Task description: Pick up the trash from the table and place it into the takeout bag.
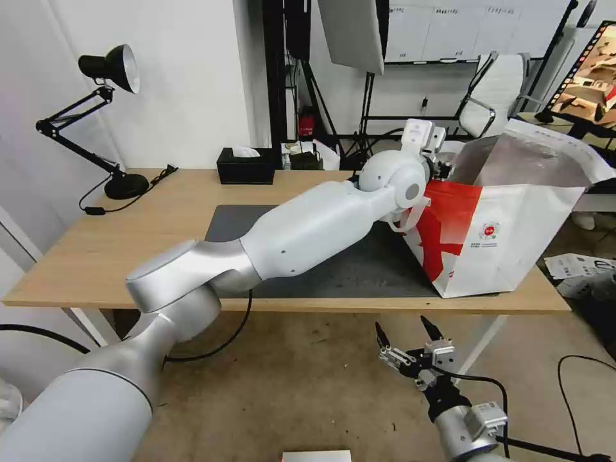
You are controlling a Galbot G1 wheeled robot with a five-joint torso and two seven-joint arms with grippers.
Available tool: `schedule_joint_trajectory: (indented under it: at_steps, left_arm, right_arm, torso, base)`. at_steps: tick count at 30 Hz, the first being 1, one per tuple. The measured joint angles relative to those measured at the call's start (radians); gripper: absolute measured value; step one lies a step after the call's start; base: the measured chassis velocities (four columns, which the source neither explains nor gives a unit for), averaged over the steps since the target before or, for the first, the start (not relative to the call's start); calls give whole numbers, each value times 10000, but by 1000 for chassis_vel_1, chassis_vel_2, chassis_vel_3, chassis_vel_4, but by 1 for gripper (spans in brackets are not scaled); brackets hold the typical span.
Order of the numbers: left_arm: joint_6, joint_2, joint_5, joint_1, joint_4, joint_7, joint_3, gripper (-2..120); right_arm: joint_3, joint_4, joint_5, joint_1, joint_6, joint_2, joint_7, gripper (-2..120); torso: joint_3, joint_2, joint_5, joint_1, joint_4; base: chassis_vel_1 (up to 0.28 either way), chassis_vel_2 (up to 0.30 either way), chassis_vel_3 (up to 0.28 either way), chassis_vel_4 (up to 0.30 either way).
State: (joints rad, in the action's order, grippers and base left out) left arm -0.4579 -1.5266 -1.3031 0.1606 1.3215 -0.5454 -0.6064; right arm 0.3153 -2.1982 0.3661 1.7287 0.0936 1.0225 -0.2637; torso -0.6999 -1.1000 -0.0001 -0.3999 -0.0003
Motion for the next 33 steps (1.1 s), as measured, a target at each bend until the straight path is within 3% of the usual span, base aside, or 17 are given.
schedule_joint_trajectory:
  at_steps: [3, 4, 7, 8, 11, 12, 13, 14, 15, 16, 19, 20, 22, 24, 28, 29, 33]
  left_arm:
    - [37, 832, 66, -49, 926, -144, 225, 84]
    - [37, 832, 66, -49, 926, -144, 225, 84]
    - [96, 1940, 223, -150, 2005, -162, 561, 97]
    - [96, 1940, 223, -150, 2005, -162, 561, 97]
    - [288, 3215, 373, -529, 3129, -183, 1066, 100]
    - [288, 3215, 373, -529, 3129, -183, 1066, 100]
    - [411, 3686, 494, -795, 3572, -128, 1267, 100]
    - [535, 3938, 589, -976, 3831, -16, 1357, 100]
    - [832, 4668, 909, -1559, 4499, 364, 1592, 100]
    - [832, 4668, 909, -1559, 4499, 364, 1592, 100]
    - [1189, 6431, 1934, -3552, 5847, 1387, 2779, 100]
    - [1189, 6431, 1934, -3552, 5847, 1387, 2779, 100]
    - [1332, 7334, 2588, -5016, 6569, 1802, 3955, 100]
    - [1276, 8199, 3086, -7241, 7596, 2182, 5771, 100]
    - [1189, 8504, 3282, -8455, 8140, 2249, 6767, 100]
    - [1176, 8580, 3610, -9561, 8527, 2264, 7436, 100]
    - [1182, 8187, 4300, -11129, 8875, 2349, 8238, 100]
  right_arm:
    - [0, 0, 0, 0, 0, 0, 0, 100]
    - [0, 0, 0, 0, 0, 0, 0, 100]
    - [0, 0, 0, 1, 0, 0, 0, 100]
    - [0, 0, 0, 1, 0, 0, 0, 100]
    - [0, 0, 0, 1, 0, 0, 0, 100]
    - [0, 0, 0, 1, 0, 0, 0, 100]
    - [0, 0, 0, 1, 0, 0, 0, 100]
    - [0, 1, 0, 0, 0, 0, 0, 100]
    - [0, 0, 0, 0, 0, 0, -1, 100]
    - [0, 0, 0, 0, 0, 0, -1, 100]
    - [1, 0, 0, -1, 1, 0, -1, 100]
    - [1, 0, 0, -1, 1, 0, -1, 100]
    - [0, 1, 0, -1, 0, 0, -1, 100]
    - [1, 1, 0, 1, 0, -1, -3, 100]
    - [0, 1, 0, 0, 0, 0, -2, 100]
    - [0, 1, 0, -1, 0, 0, -1, 100]
    - [0, 0, 0, 0, 0, 0, 0, 100]
  torso:
    - [-1, 0, -2, 0, 7]
    - [-1, 0, -2, 0, 7]
    - [0, 0, -2, 1, 3]
    - [0, 0, -2, 1, 3]
    - [0, 0, -5, -1, 5]
    - [0, 0, -5, -1, 5]
    - [-1, 0, -5, 0, 6]
    - [0, 0, -4, 0, 5]
    - [0, 0, -4, 0, -1]
    - [0, 0, -4, 0, -1]
    - [-1, 0, -8, -1, 7]
    - [-1, 0, -8, -1, 7]
    - [0, 0, -10, 1, 9]
    - [1, -1, -11, 1, 10]
    - [2, -1, 1, 2, 7]
    - [2, -1, 1, 2, 7]
    - [2, -1, 2, 1, 0]
  base:
    - [0, 0, 0, 0]
    - [0, 0, 0, 0]
    - [0, 0, 0, 0]
    - [0, 0, 0, 0]
    - [0, 0, 0, 0]
    - [0, 0, 0, 0]
    - [0, 0, 0, 0]
    - [0, 0, 0, 0]
    - [0, 0, 0, 0]
    - [0, 0, 0, 0]
    - [0, 0, 0, 0]
    - [0, 0, 0, 0]
    - [0, 0, 0, 0]
    - [0, 0, 0, 0]
    - [0, 0, 0, 0]
    - [0, 0, 0, 0]
    - [0, 0, 0, 0]
